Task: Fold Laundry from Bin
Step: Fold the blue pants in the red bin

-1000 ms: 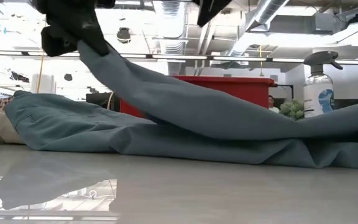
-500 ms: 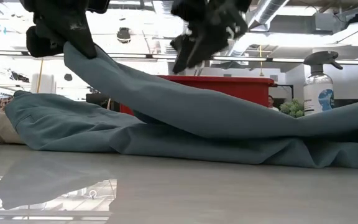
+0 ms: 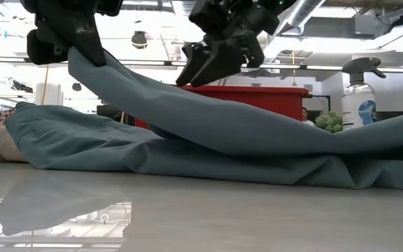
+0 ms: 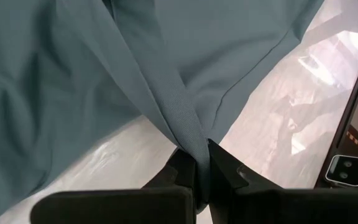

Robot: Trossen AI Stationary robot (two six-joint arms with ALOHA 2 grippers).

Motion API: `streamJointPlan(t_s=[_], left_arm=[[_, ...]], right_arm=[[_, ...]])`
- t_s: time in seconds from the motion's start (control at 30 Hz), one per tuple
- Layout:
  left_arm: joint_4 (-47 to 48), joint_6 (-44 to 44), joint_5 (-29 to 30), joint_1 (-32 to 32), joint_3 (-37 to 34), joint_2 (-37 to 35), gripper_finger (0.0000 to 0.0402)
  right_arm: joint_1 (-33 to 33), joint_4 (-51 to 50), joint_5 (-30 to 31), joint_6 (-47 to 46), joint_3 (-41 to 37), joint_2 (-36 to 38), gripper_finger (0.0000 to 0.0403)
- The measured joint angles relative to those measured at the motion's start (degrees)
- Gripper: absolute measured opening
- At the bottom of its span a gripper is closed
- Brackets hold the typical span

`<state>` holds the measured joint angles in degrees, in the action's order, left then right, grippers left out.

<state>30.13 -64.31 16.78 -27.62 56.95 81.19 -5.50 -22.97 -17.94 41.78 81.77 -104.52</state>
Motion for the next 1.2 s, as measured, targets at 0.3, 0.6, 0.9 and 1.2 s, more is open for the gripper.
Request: streamJointPlan(t_s=[0.3,0.6,0.9,1.2], left_arm=[[0.7,-0.5,0.0,0.0,0.0,0.0,0.0000],[2.0,-0.5,-1.2,0.0,0.0,0.0,0.0000],[2.6,-0.3,-1.3,0.0,0.0,0.0,0.0000],[2.5,0.0,-1.0,0.0,0.0,0.0,0.0000]], right_arm=[[0.9,3.4,-0.4,0.0,1.2,-5.7,0.0255],[1.3,6.0,-4.0,1.7,3.8,-9.7,0.0255],[2.6,9.6,-5.6,2.3,6.1,-11.8,0.0244],[2.6,9.9,-6.1,1.8,6.0,-12.0,0.0123]])
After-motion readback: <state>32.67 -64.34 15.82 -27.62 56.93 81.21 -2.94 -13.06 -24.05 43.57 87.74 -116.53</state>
